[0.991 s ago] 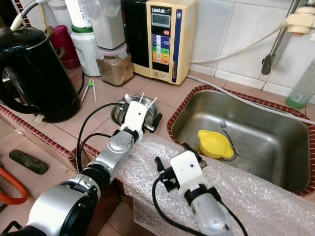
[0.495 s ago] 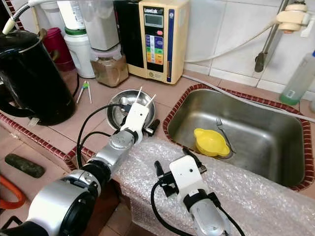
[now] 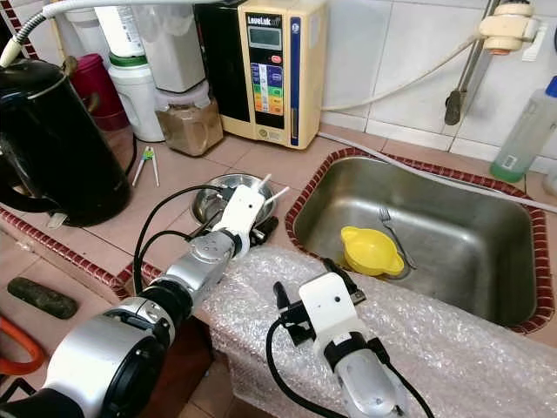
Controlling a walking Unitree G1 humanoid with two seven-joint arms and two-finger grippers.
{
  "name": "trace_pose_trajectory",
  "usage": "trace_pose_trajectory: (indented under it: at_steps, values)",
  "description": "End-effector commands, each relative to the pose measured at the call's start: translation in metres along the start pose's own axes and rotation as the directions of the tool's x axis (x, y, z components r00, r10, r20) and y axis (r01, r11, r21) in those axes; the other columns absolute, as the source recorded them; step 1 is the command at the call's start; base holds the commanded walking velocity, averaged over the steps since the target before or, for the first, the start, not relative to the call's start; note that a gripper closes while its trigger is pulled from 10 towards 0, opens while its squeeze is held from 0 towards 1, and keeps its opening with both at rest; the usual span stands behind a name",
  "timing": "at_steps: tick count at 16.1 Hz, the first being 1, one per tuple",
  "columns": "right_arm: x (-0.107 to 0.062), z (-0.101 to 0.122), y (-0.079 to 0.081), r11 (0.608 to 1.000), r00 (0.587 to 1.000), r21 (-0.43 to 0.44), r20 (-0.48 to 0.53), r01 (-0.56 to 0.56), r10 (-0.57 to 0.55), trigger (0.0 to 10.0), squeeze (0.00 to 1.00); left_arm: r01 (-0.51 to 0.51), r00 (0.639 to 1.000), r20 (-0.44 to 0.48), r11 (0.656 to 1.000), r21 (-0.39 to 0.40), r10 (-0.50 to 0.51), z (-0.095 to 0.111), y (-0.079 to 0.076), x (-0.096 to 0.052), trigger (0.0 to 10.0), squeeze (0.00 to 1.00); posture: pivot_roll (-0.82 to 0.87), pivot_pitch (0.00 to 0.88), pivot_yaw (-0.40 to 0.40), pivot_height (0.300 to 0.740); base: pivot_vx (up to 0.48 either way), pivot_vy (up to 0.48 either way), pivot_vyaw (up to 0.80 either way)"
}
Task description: Kitchen organization
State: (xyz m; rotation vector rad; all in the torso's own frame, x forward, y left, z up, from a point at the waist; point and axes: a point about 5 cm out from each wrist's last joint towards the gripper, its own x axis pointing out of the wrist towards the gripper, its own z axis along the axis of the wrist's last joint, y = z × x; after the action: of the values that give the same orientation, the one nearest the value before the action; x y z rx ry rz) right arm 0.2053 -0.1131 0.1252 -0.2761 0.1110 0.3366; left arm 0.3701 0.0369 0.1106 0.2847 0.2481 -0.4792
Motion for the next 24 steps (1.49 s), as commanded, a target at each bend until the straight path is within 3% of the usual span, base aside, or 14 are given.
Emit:
trace_pose_trajectory:
  at_steps: [1, 6, 9, 10, 11, 12, 13, 17, 18, 19, 22, 23, 24]
  values:
    - [0.000, 0.003, 0.000, 1.000, 1.000, -0.001, 0.014, 0.004, -0.004, 10.0, 0.00, 0.031, 0.999, -0.042, 1.000, -0.002, -0.031, -0.005, -0.003, 0.000, 0.0, 0.00, -0.19, 0.006, 0.089, 0.740, 0.000, 0.000, 0.00]
    - [0.003, 0.004, 0.000, 1.000, 1.000, 0.001, 0.018, 0.007, -0.007, 10.0, 0.00, 0.036, 0.999, -0.029, 0.999, 0.004, -0.036, -0.003, 0.000, 0.000, 0.0, 0.00, -0.18, 0.000, 0.094, 0.740, 0.000, 0.000, 0.00]
    - [0.004, 0.003, -0.001, 1.000, 1.000, 0.001, 0.020, 0.010, -0.010, 10.0, 0.00, 0.069, 0.998, 0.002, 0.996, -0.055, -0.069, -0.002, -0.001, -0.001, 0.0, 0.00, -0.17, 0.000, 0.093, 0.740, 0.000, 0.000, 0.00]
    - [0.005, 0.003, 0.000, 1.000, 1.000, 0.002, 0.021, 0.008, -0.008, 10.0, 0.00, 0.074, 0.997, 0.027, 0.996, -0.042, -0.073, 0.000, 0.000, -0.001, 4.8, 0.00, -0.17, 0.000, 0.091, 0.740, 0.000, 0.000, 0.00]
    - [0.005, 0.003, 0.000, 1.000, 1.000, 0.002, 0.021, 0.008, -0.008, 10.0, 0.00, 0.076, 0.997, 0.034, 0.996, -0.041, -0.075, 0.001, 0.000, -0.001, 4.8, 0.00, -0.17, 0.000, 0.090, 0.740, 0.000, 0.000, 0.00]
    - [0.006, 0.003, -0.001, 1.000, 1.000, 0.001, 0.022, 0.007, -0.007, 10.0, 0.00, 0.069, 0.997, 0.048, 0.996, -0.058, -0.067, 0.001, 0.001, -0.002, 4.2, 0.00, -0.17, 0.000, 0.090, 0.740, 0.000, 0.000, 0.00]
    - [0.007, 0.003, -0.002, 1.000, 1.000, 0.000, 0.024, 0.008, -0.008, 10.0, 0.00, 0.053, 0.997, 0.067, 0.996, -0.072, -0.048, 0.000, 0.003, -0.003, 0.0, 0.00, -0.16, 0.000, 0.088, 0.740, 0.000, 0.000, 0.00]
    - [0.008, 0.002, -0.001, 1.000, 1.000, 0.003, 0.024, 0.005, -0.005, 10.0, 0.00, 0.048, 0.985, 0.169, 0.992, -0.115, -0.028, 0.008, 0.006, -0.004, 0.0, 0.00, -0.16, 0.000, 0.087, 0.740, 0.000, 0.000, 0.00]
    - [0.008, 0.002, -0.001, 1.000, 1.000, 0.004, 0.023, 0.004, -0.004, 10.0, 0.00, 0.072, 0.985, 0.163, 0.992, -0.106, -0.054, 0.006, 0.002, -0.004, 6.5, 0.00, -0.16, 0.000, 0.088, 0.740, 0.000, 0.000, 0.00]
    - [0.008, 0.002, -0.001, 1.000, 1.000, 0.005, 0.023, 0.004, -0.004, 10.0, 0.00, 0.082, 0.987, 0.147, 0.993, -0.084, -0.070, 0.002, -0.001, -0.005, 10.0, 0.00, -0.15, 0.000, 0.088, 0.740, 0.000, 0.000, 0.00]
    - [0.009, 0.001, -0.001, 1.000, 1.000, 0.004, 0.023, 0.002, -0.002, 10.0, 0.00, 0.102, 0.986, 0.142, 0.991, -0.086, -0.089, -0.002, -0.005, -0.005, 10.0, 0.00, -0.15, 0.000, 0.083, 0.740, 0.000, 0.000, 0.00]
    - [0.009, 0.001, -0.001, 1.000, 1.000, 0.004, 0.022, 0.001, -0.001, 10.0, 0.00, 0.105, 0.985, 0.147, 0.990, -0.091, -0.091, -0.002, -0.006, -0.006, 7.0, 0.00, -0.15, 0.000, 0.081, 0.740, 0.000, 0.000, 0.00]
    - [0.009, 0.000, -0.001, 1.000, 1.000, 0.004, 0.021, -0.001, 0.001, 10.0, 0.00, 0.116, 0.985, 0.139, 0.989, -0.088, -0.103, -0.005, -0.008, -0.006, 9.2, 0.00, -0.15, 0.000, 0.079, 0.740, 0.000, 0.000, 0.00]
